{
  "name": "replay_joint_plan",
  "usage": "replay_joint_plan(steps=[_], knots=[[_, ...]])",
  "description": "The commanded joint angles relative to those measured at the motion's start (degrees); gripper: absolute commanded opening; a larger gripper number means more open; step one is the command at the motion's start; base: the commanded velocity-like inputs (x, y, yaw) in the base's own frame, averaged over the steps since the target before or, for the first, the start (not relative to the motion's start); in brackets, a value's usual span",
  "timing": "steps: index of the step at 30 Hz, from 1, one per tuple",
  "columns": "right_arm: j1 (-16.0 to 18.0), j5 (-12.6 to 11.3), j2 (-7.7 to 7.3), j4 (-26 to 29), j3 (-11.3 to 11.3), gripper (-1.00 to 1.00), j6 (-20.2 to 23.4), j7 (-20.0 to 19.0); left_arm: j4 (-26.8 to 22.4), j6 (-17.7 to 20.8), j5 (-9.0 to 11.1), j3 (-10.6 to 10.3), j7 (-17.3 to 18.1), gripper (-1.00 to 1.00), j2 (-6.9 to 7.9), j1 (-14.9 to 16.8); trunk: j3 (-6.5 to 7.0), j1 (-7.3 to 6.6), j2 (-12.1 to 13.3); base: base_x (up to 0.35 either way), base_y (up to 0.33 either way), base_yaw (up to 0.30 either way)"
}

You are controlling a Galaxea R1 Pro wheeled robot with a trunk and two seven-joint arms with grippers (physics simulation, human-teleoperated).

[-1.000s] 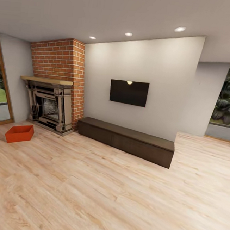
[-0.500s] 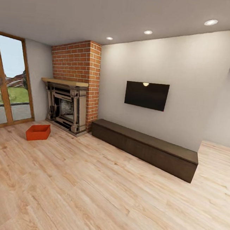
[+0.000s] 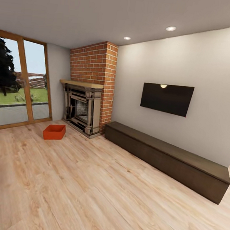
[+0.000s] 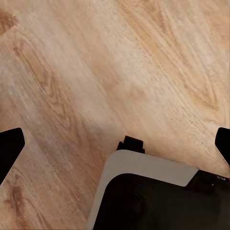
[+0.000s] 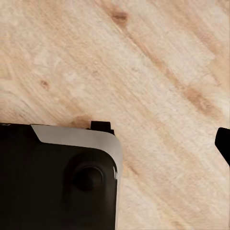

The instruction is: Move the two storage containers from the living room to the garage. In the garage, place one container on the floor and stack the other container on top of it (either order is fine).

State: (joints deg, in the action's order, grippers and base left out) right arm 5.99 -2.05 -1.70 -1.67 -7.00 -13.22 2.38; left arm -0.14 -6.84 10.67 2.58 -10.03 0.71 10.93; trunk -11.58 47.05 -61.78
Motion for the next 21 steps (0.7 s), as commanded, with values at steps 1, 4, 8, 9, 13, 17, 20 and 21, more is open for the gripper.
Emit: replay_joint_plan(steps=[1,4,8,9,13,17,20,21], knots=[[0.1,-0.2,0.02,-0.2,-0.5,1.0,-0.3,0.2,0.1,-0.2,0.2,0.2,0.0,1.0,0.0,0.1,-0.07,0.04,0.0,0.326,0.0,0.269],[0.1,-0.2,-0.02,-0.2,-0.5,1.0,-0.4,0.2,0.1,-0.2,0.3,0.2,-0.1,1.0,0.03,0.1,-0.07,0.04,0.0,0.326,0.0,0.269],[0.1,-0.3,-0.05,-0.2,-0.4,1.0,-0.4,0.2,0.1,-0.1,0.2,0.2,0.0,1.0,0.0,0.1,-0.07,0.04,0.0,0.326,0.0,0.269],[0.1,-0.4,-0.07,-0.2,-0.4,1.0,-0.4,0.2,0.1,-0.1,0.2,0.2,0.0,1.0,0.0,0.1,-0.07,0.04,0.0,0.326,0.0,0.269],[0.1,-0.7,-0.03,-0.2,-0.3,1.0,-0.4,0.2,0.1,-0.2,0.3,0.2,0.0,1.0,0.05,0.0,-0.07,0.04,0.0,0.326,0.0,0.269],[0.1,-0.8,-0.09,-0.2,-0.2,1.0,-0.4,0.2,0.1,-0.2,0.3,0.2,0.0,1.0,0.03,0.0,-0.07,0.04,0.0,0.326,0.0,0.269],[0.1,-0.9,-0.07,-0.2,-0.2,1.0,-0.4,0.2,0.1,-0.2,0.3,0.2,0.0,1.0,0.01,0.1,-0.07,0.04,0.0,0.326,0.0,0.269],[0.1,-0.9,-0.06,-0.2,-0.2,1.0,-0.4,0.2,0.1,-0.2,0.3,0.2,-0.1,1.0,0.0,0.1,-0.07,0.04,0.0,0.326,0.0,0.269]])
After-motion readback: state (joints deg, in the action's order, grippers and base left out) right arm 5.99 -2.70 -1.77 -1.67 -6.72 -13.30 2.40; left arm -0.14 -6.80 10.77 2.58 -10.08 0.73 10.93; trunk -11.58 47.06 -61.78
